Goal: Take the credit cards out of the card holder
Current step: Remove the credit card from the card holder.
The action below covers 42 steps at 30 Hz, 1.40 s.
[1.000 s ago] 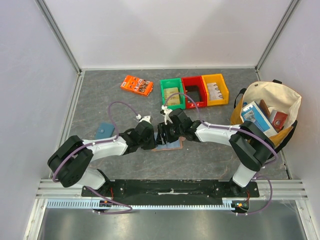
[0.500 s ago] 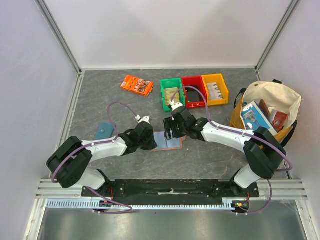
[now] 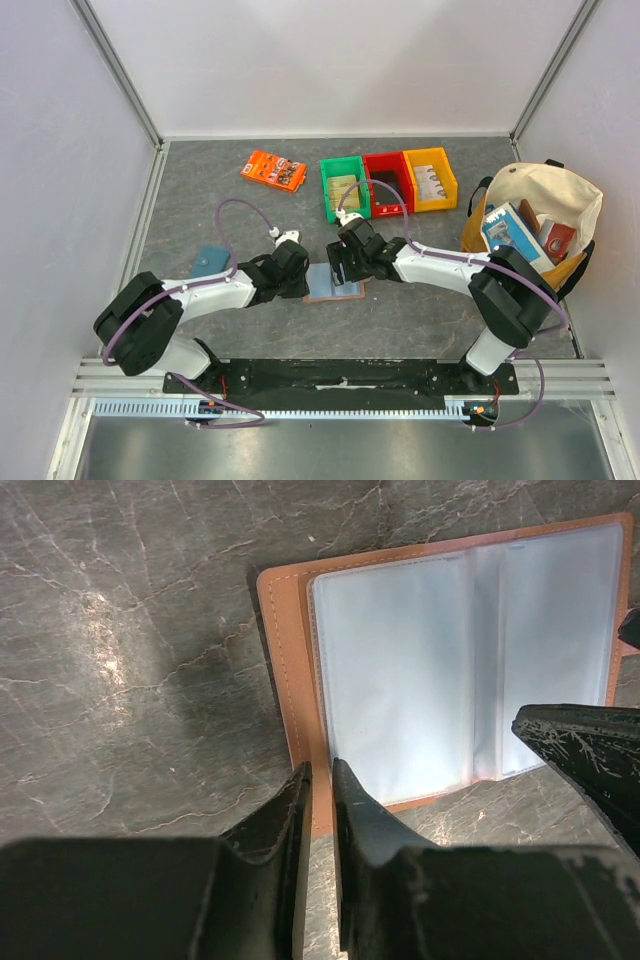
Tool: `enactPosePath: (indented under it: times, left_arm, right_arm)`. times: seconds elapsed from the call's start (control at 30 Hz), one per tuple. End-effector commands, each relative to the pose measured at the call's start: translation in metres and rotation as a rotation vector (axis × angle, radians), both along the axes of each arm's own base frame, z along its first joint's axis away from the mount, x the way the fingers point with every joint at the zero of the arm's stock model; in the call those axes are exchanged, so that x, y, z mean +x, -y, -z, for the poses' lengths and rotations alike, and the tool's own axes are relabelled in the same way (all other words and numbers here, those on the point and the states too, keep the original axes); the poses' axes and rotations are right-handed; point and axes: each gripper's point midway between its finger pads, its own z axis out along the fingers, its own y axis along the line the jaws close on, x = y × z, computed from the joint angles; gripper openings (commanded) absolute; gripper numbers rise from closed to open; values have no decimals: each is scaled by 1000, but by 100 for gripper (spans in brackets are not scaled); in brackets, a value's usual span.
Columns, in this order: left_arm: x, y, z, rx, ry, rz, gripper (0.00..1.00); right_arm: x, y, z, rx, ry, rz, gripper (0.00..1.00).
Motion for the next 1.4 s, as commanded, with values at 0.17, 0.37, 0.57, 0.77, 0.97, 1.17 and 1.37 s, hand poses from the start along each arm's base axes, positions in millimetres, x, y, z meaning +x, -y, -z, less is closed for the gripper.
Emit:
enactPosePath:
  times: [0.17, 0.37, 0.57, 0.77, 0.97, 1.17, 1.37]
  left_arm:
    - [-10, -11, 20, 84, -54, 27, 13]
    - [-11, -11, 20, 80, -58, 27, 12]
    - [-11, -10, 21, 80, -60, 30, 11]
    - [-12, -10, 21, 79, -63, 32, 11]
    - [-12, -9, 20, 74, -65, 36, 10]
    - [-13, -8, 21, 71, -70, 43, 10]
    - [-13, -6, 21, 58, -71, 46, 10]
  right_arm:
    - [-7, -10, 8, 20, -30, -17, 71]
    - [-4, 1, 7, -21, -6, 22, 71]
    - [-1, 4, -4, -41, 31, 29, 72]
    - [-2, 2, 0, -52, 25, 23, 72]
    - [-5, -6, -2, -46, 26, -5, 68]
    - [-5, -11, -3, -42, 30, -20, 54]
    - [-10, -17, 2, -19, 0, -40, 52]
